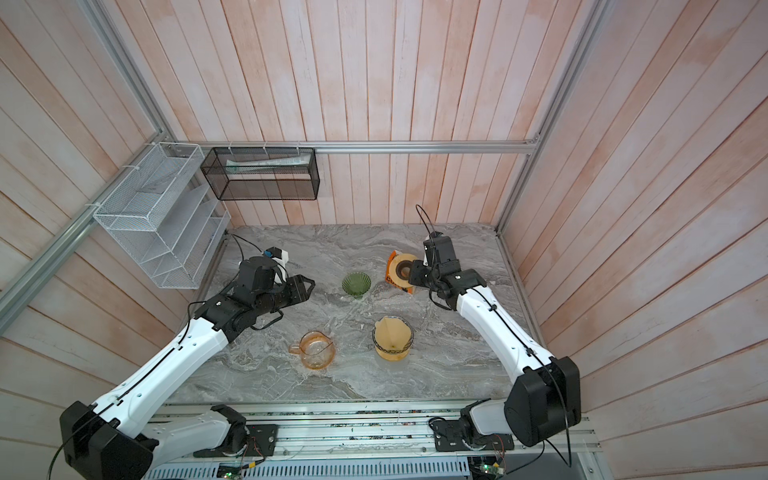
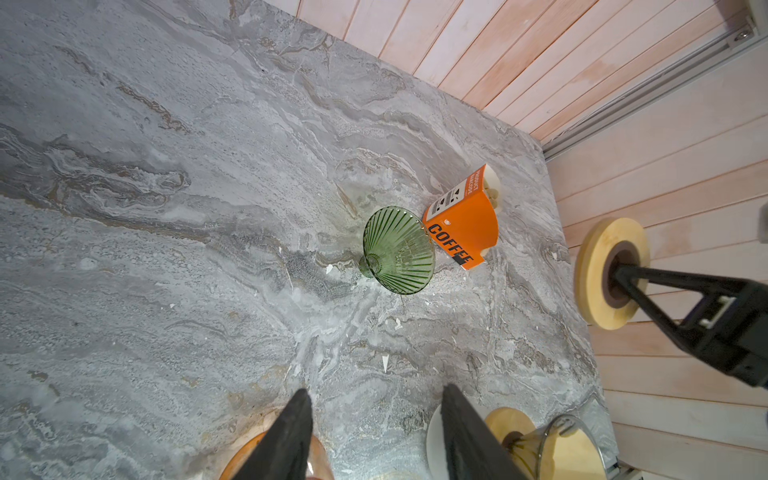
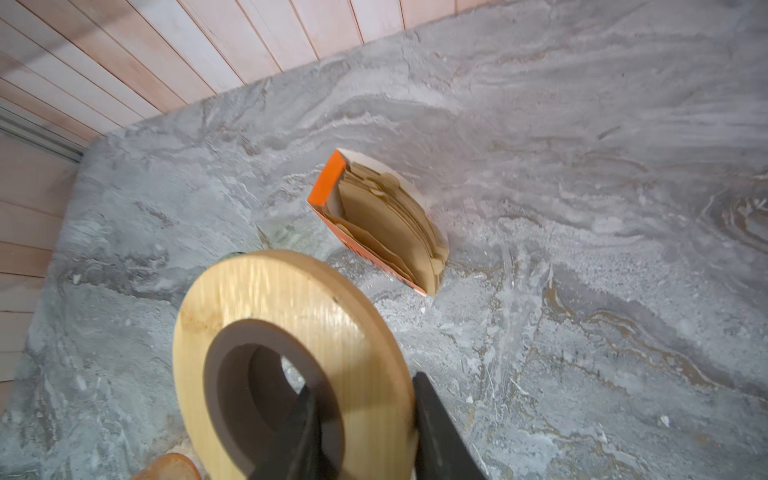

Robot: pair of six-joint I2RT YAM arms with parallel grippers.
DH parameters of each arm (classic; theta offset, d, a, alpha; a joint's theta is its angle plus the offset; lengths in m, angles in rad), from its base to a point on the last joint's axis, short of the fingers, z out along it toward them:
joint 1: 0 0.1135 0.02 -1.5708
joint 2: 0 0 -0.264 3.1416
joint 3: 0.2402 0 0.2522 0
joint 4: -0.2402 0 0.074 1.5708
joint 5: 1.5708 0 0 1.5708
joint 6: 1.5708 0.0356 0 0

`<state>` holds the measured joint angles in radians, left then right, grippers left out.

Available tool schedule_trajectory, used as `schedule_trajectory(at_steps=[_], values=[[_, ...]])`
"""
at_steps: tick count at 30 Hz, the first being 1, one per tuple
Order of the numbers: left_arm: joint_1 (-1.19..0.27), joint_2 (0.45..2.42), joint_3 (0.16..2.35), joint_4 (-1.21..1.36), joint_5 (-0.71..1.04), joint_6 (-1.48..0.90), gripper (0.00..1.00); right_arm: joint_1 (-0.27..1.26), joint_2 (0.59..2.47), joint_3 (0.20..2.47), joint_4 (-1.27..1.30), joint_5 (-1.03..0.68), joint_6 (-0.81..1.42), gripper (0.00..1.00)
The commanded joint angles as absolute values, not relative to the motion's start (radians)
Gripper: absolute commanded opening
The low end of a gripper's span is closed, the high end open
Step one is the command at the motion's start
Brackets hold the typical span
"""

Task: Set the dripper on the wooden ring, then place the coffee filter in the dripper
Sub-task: 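Lift the bamboo stand with right gripper and carry it toward the pitcher, then lower the bamboo stand onto the orange glass pitcher with right gripper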

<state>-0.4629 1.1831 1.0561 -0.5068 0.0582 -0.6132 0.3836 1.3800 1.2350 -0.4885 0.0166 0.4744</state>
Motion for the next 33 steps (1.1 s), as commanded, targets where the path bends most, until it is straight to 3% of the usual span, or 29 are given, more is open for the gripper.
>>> schedule_trajectory(at_steps=[1, 6, 16, 33], values=[[-0.456, 1.144, 1.043, -0.456, -0.006, -0.616, 0.53, 0.383, 1.366, 1.332, -0.553, -0.023, 0.463, 0.27], [-0.456, 1.159, 1.075, -0.492, -0.027, -0.607, 0.53, 0.431, 1.391, 1.442, -0.595, -0.053, 0.453, 0.25], [-0.447, 1.123, 1.168, -0.675, -0.100, -0.578, 0.53, 0.677, 1.410, 1.482, -0.593, -0.027, 0.483, 0.25], [-0.378, 0.980, 1.050, -0.762, -0.017, -0.650, 0.53, 0.966, 1.448, 1.331, -0.466, -0.040, 0.560, 0.25]])
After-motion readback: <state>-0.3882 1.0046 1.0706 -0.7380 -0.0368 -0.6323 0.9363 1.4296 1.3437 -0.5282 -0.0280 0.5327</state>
